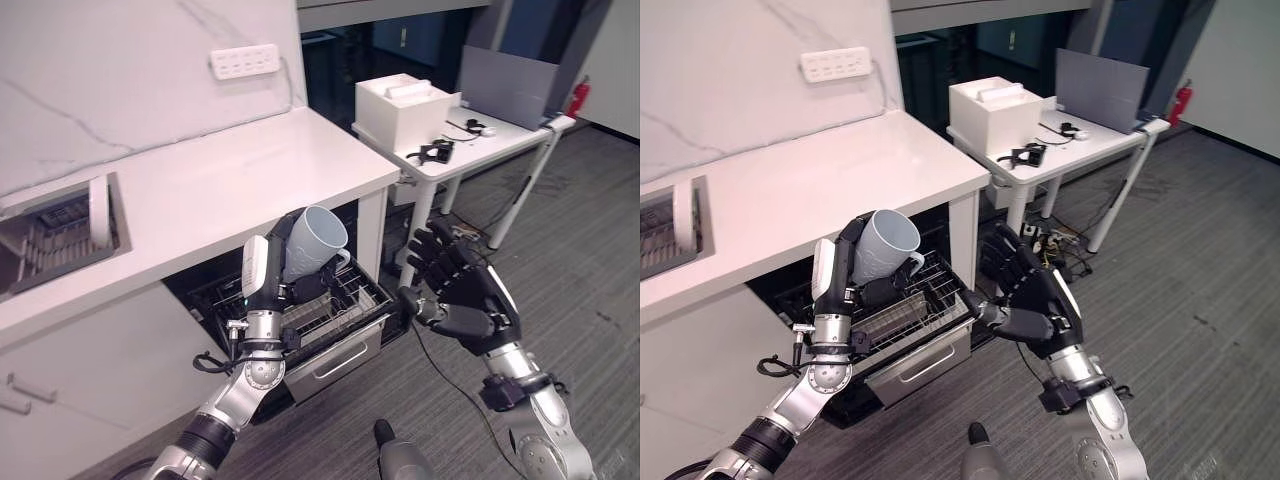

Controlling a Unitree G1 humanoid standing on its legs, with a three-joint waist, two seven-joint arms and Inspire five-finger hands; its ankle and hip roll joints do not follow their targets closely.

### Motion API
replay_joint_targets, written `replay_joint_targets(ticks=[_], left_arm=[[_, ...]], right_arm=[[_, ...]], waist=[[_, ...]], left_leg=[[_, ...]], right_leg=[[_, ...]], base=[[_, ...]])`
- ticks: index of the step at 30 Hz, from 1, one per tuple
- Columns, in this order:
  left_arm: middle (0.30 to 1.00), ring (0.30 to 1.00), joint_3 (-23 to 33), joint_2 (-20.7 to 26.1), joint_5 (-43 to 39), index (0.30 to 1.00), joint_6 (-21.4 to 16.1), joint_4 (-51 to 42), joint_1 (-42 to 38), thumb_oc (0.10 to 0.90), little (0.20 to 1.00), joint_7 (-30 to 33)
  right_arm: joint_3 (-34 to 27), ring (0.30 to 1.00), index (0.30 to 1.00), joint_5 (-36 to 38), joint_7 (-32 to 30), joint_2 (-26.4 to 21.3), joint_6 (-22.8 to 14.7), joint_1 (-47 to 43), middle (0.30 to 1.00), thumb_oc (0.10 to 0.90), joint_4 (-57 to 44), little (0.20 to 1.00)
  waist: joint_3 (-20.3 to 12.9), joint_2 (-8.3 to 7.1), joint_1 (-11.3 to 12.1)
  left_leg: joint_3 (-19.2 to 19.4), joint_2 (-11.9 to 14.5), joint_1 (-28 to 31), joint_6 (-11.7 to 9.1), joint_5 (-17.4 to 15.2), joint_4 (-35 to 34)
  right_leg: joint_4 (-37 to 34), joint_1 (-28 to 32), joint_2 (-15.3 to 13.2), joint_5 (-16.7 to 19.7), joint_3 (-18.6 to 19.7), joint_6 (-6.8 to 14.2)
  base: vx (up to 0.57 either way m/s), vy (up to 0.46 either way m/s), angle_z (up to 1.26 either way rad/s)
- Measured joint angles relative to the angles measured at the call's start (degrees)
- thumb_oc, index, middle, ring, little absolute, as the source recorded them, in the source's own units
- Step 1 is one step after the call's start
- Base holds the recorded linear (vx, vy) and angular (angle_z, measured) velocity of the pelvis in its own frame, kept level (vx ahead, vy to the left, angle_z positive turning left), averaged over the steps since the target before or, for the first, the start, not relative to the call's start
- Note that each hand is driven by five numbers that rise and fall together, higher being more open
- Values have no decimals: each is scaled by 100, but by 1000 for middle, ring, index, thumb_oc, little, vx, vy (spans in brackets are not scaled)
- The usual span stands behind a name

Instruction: Place the dishes in the dishwasher.

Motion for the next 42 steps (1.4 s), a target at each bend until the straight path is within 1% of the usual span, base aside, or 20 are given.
replay_joint_targets(ticks=[1, 2, 4, 8, 9, 12, 15, 18, 23, 27, 36, 42], left_arm=[[300, 300, -4, 8, 147, 300, -64, -5, 21, 400, 300, 62], [300, 300, -3, 24, 169, 300, -133, -15, 50, 400, 300, 109], [300, 300, -22, 24, 198, 300, -145, -43, 59, 400, 300, 122], [300, 300, -95, 21, 208, 300, -192, -205, 74, 400, 300, 117], [300, 300, -118, 21, 207, 300, -240, -305, 75, 400, 300, 116], [300, 300, -250, 25, 212, 300, -296, -450, 86, 400, 300, 113], [300, 300, -251, 40, 300, 300, -317, -455, 112, 400, 300, 86], [300, 300, -258, 59, 315, 300, -372, -453, 125, 400, 300, 74], [300, 300, -263, 70, 314, 300, -385, -456, 141, 400, 300, 60], [300, 300, -264, 70, 313, 300, -385, -457, 143, 400, 300, -34], [300, 300, -447, 72, 341, 300, -374, -457, 144, 400, 300, -26], [300, 300, -483, 72, 545, 300, -324, -454, 207, 400, 300, 228]], right_arm=[[64, 900, 900, -1, -18, -10, 45, -18, 900, 800, 7, 900], [123, 900, 900, -1, -43, -14, 74, -69, 900, 800, 38, 900], [203, 900, 900, 1, -128, -22, 74, -177, 900, 800, 176, 900], [365, 900, 900, 3, -249, -26, 75, -396, 900, 800, 345, 900], [408, 900, 900, 4, -295, -27, 79, -452, 900, 800, 346, 900], [429, 900, 900, 28, -365, -35, 117, -482, 900, 800, 347, 900], [524, 900, 900, 29, -425, -37, 166, -545, 900, 800, 354, 900], [596, 900, 900, 29, -442, -37, 169, -564, 900, 800, 354, 900], [691, 900, 900, 34, -509, -32, 173, -655, 900, 800, 355, 900], [794, 900, 900, 36, -514, -24, 175, -680, 900, 800, 355, 900], [924, 900, 900, 79, -636, -22, 183, -861, 900, 800, 354, 900], [966, 900, 900, 78, -809, -21, 182, -921, 900, 800, 354, 900]], waist=[[-4, 4, 27], [-7, 10, 110], [-8, 12, 241], [-9, 13, 355], [-10, 16, 448], [-11, 16, 570], [-12, 18, 676], [-12, 16, 672], [-14, 14, 818], [-16, 6, 855], [-16, -5, 879], [-13, -24, 889]], left_leg=[[-103, -6, 3, -6, 38, -21], [-182, -17, -4, -12, 82, -55], [-273, -33, -6, -25, 130, -126], [-489, -74, -45, -50, 193, -209], [-587, -74, -96, -57, 229, -216], [-757, -74, -114, -78, 258, -216], [-865, -73, -126, -96, 275, -214], [-978, -81, -175, -108, 306, -208], [-1063, -81, -189, -123, 332, -207], [-1123, -81, -189, -137, 355, -212], [-1165, -83, -200, -133, 379, -210], [-1189, -80, -213, -146, 393, -208]], right_leg=[[11, 22, -16, -8, -61, -9], [65, 30, -35, -8, -129, -43], [139, 53, -62, -60, -212, -68], [232, 64, -115, -203, -370, -42], [274, 64, -127, -247, -444, -59], [389, 93, -151, -348, -578, -84], [515, 96, -170, -445, -661, -98], [575, 93, -170, -496, -671, -121], [637, 99, -175, -518, -715, -150], [701, 107, -177, -585, -732, -126], [716, 107, -175, -600, -736, -108], [715, 106, -171, -602, -750, -111]], base=[[24, -23, 43], [21, -35, 38], [27, -36, 26], [40, -28, 29], [37, -30, 37], [29, -23, 30], [30, -16, 19], [24, -7, 20], [20, -7, 9], [10, -4, 8], [1, -3, 1], [-1, -3, 1]])
